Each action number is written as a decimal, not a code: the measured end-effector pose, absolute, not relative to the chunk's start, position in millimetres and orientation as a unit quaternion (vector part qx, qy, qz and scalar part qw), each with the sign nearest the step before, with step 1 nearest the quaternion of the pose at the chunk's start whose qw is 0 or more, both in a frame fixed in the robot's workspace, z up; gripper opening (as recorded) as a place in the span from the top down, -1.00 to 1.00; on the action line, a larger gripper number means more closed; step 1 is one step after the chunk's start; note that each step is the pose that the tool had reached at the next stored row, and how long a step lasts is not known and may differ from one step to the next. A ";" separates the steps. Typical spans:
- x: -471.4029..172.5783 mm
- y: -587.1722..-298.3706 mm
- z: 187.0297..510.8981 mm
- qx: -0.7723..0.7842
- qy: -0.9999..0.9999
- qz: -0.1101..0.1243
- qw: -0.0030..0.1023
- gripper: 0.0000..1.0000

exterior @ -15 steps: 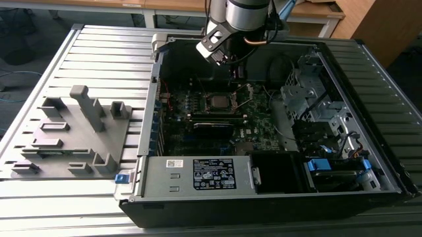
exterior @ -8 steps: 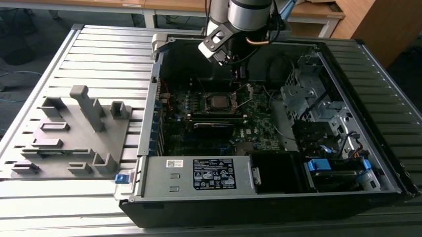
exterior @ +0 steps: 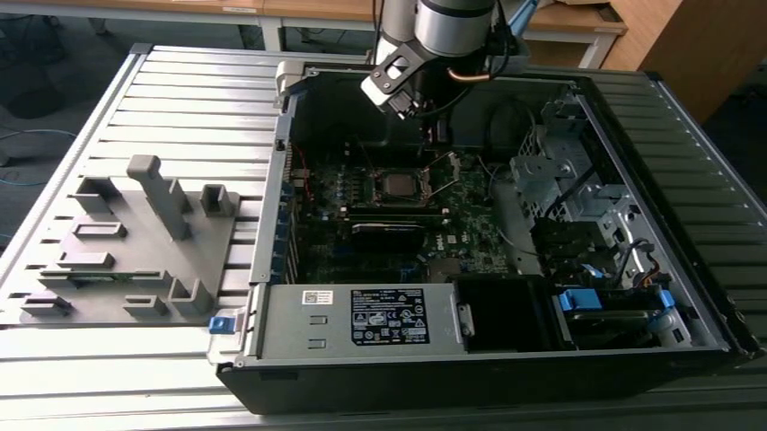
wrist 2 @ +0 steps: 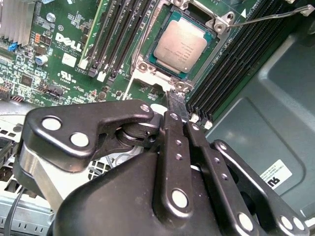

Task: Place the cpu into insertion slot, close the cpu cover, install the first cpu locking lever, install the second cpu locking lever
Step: 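Close the cpu cover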

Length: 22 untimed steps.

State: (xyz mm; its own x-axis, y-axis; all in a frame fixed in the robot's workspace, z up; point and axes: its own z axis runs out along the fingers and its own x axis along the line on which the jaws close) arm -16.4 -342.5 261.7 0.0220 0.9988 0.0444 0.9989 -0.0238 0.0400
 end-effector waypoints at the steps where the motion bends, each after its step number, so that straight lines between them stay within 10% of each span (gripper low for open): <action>1: -16.4 -342.5 261.7 -0.715 -0.699 -0.030 0.001 0.79; 22: 1.8 -342.4 261.2 -0.715 -0.699 -0.030 0.001 0.79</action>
